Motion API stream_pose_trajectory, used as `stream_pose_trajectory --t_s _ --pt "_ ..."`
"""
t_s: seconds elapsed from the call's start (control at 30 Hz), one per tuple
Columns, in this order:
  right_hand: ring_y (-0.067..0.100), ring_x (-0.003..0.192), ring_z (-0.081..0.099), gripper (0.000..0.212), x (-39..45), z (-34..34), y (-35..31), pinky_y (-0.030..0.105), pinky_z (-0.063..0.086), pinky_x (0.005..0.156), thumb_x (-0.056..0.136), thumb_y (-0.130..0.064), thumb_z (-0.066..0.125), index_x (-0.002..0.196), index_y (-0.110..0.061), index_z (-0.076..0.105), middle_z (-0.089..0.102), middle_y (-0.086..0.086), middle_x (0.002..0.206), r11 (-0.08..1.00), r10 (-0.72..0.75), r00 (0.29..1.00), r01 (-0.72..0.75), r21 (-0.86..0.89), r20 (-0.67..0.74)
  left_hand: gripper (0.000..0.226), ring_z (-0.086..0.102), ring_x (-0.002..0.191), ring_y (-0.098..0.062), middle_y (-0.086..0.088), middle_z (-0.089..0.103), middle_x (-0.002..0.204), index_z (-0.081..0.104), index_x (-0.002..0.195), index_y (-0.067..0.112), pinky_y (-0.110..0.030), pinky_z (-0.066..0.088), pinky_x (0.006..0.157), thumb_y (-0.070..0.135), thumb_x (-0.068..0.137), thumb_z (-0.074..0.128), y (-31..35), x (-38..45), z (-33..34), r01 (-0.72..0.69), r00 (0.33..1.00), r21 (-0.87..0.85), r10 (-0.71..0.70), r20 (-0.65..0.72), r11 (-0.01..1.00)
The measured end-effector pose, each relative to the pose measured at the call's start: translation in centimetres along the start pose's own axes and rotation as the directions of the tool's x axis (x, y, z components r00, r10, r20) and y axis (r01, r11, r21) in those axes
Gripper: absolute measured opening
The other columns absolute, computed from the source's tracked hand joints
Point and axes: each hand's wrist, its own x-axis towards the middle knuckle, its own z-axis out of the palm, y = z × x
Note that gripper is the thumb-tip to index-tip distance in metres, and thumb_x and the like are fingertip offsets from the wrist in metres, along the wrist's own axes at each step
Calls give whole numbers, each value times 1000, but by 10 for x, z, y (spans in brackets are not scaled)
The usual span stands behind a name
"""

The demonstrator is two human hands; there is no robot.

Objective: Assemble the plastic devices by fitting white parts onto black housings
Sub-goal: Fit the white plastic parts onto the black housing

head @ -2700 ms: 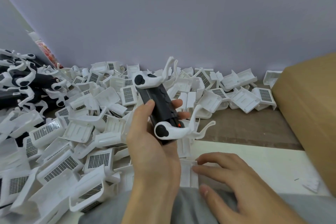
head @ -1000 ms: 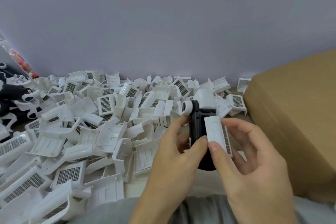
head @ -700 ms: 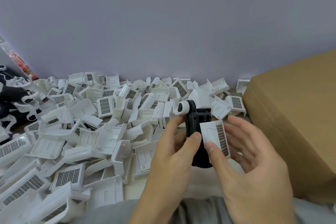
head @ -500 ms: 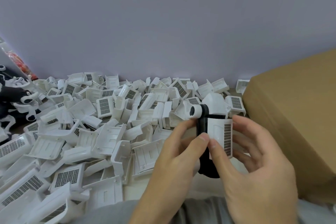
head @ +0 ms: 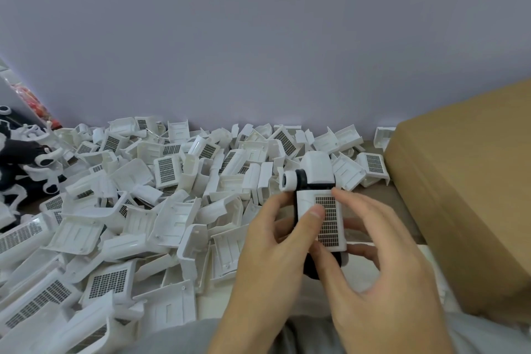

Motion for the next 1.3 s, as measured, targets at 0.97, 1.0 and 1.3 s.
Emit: stream_pose_trajectory --t_s 0.97,1.0,1.3 --pt "3 73 70 33 7 -3 -9 11 51 57 64 -45 67 91 -25 70 76 -11 82 838 368 929 -348 420 35 37 66 54 -7 -2 74 72 69 96 17 -14 45 43 50 79 67 0 -1 1 -14 1000 47 13 6 999" --pt "2 71 70 35 9 -5 -8 9 50 55 62 -45 65 89 -24 71 76 -11 80 811 410 911 -383 441 38 33 68 57 -10 -4 75 75 69 97 19 -17 49 45 49 84 71 0 -2 2 -12 999 47 9 45 999" --pt "-1 65 70 37 13 -12 -22 20 49 63 57 -69 49 68 -47 76 76 -11 70 687 608 749 -663 297 265 46 63 53 -8 0 68 62 67 88 10 -18 48 48 54 76 60 -4 1 3 -103 994 132 96 54 986"
